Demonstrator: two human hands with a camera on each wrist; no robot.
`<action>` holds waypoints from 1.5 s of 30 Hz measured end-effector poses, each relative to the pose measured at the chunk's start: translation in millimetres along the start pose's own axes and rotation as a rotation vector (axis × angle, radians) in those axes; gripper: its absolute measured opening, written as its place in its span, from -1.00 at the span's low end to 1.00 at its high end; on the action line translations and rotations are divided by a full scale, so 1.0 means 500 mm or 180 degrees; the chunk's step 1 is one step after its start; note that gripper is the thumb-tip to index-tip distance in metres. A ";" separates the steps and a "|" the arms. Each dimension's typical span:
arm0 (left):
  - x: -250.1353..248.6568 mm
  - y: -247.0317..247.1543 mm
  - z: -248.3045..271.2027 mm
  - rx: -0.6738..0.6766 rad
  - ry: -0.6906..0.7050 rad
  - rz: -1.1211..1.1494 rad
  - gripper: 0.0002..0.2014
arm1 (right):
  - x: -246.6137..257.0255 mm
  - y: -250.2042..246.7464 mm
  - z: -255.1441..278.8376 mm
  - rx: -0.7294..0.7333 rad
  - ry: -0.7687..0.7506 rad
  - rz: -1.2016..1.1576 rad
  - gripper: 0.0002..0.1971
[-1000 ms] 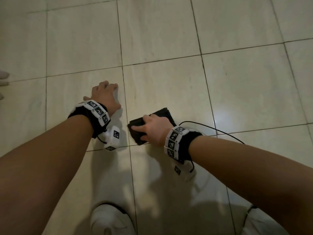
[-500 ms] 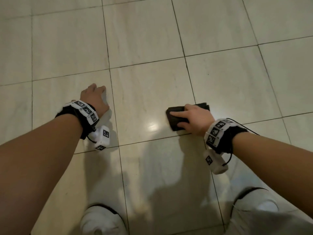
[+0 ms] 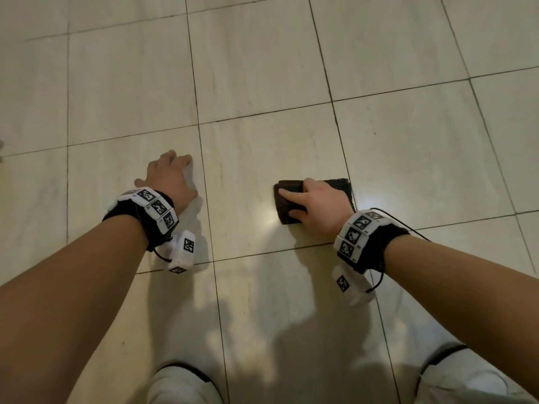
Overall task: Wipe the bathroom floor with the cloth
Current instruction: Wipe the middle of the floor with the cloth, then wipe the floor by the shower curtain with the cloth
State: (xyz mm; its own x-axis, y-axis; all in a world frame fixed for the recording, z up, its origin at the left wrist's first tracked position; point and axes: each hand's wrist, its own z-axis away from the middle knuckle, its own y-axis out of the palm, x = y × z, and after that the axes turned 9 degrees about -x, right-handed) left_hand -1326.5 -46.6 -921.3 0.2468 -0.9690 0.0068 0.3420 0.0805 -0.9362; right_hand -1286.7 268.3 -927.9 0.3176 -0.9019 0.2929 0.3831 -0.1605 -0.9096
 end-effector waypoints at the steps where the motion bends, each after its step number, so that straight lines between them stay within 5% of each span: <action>1: 0.001 0.001 -0.001 0.0012 -0.0001 0.0024 -0.22 | 0.020 0.003 -0.017 0.0032 -0.0100 -0.0007 -0.48; 7: 0.002 0.006 -0.001 -0.0031 -0.0075 0.0080 -0.20 | 0.105 0.007 -0.114 0.0219 -0.0394 0.0036 -0.49; 12: 0.000 0.004 0.001 -0.0026 -0.0121 0.0141 -0.21 | 0.118 -0.009 -0.170 0.0011 -0.0108 -0.0173 -0.52; 23: -0.003 0.000 0.000 -0.0020 -0.0120 0.0079 -0.23 | -0.056 -0.074 -0.215 -0.0522 0.1089 -0.0332 -0.50; 28: -0.014 -0.006 0.005 -0.0021 -0.0182 0.0053 -0.26 | -0.052 -0.087 -0.208 -0.0293 0.0881 -0.0217 -0.45; 33: -0.040 -0.011 0.019 -0.0083 -0.0168 -0.0268 -0.35 | -0.091 -0.120 -0.182 -0.0807 0.0710 0.0430 -0.29; 39: -0.118 -0.020 0.041 -0.0549 0.0294 -0.0027 -0.46 | -0.109 -0.131 -0.202 -0.0285 0.0873 0.0116 -0.28; 45: -0.174 -0.107 0.072 -0.0151 0.0482 0.0309 -0.53 | -0.078 -0.155 -0.237 0.0173 0.0959 -0.0118 -0.56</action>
State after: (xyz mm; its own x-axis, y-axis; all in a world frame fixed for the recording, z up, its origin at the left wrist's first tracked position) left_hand -1333.7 41.6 -859.2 0.1360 -0.9816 -0.1339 0.2793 0.1676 -0.9455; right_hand -1431.8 268.5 -903.6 0.0341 -0.9754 0.2176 0.4381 -0.1811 -0.8805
